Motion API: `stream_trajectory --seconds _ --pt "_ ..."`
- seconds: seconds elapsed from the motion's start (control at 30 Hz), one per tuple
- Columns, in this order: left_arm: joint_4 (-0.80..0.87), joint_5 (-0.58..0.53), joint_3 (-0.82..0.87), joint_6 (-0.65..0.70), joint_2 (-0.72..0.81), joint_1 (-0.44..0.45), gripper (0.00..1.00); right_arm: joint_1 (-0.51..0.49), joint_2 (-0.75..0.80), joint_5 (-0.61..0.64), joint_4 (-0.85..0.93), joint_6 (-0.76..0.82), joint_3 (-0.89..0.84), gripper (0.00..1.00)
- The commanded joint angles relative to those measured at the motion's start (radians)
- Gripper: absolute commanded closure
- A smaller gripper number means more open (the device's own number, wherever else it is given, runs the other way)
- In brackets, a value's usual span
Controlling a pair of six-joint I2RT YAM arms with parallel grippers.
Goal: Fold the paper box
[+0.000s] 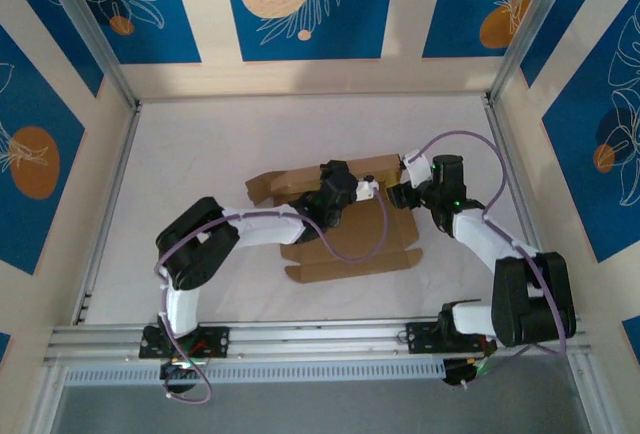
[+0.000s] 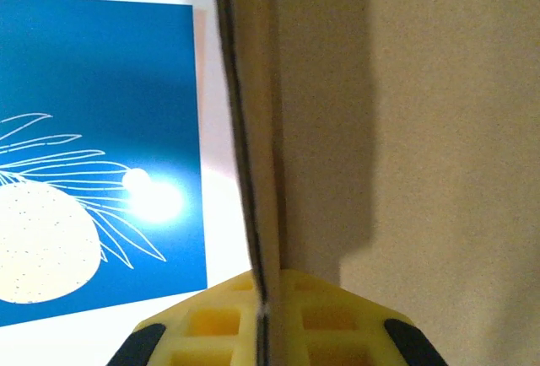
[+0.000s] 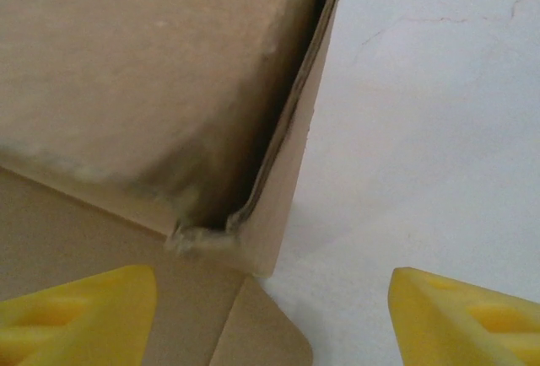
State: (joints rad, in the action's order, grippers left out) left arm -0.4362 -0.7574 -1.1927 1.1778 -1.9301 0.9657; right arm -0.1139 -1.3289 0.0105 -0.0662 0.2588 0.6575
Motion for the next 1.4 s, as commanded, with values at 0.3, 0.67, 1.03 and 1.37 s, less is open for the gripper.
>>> stream_trajectory --seconds 0.3,0.67,1.03,1.37 --pt "0.113 0.046 -0.011 -0.039 -0.001 0.004 1.00 -0.056 -0.192 0.145 -0.107 -0.043 0.097 0.46" --pt "0.079 0.010 -0.027 -0.020 -0.032 0.015 1.00 -0.072 -0.198 0.152 -0.116 -0.089 0.090 1.00" --pt "0.254 0.001 -0.126 -0.150 0.150 0.022 0.40 -0.074 -0.036 0.202 0.054 -0.143 0.159 1.00" --pt "0.850 0.359 -0.382 -0.630 0.453 -0.077 0.28 0.034 0.058 0.160 0.271 -0.375 0.260 1.00"
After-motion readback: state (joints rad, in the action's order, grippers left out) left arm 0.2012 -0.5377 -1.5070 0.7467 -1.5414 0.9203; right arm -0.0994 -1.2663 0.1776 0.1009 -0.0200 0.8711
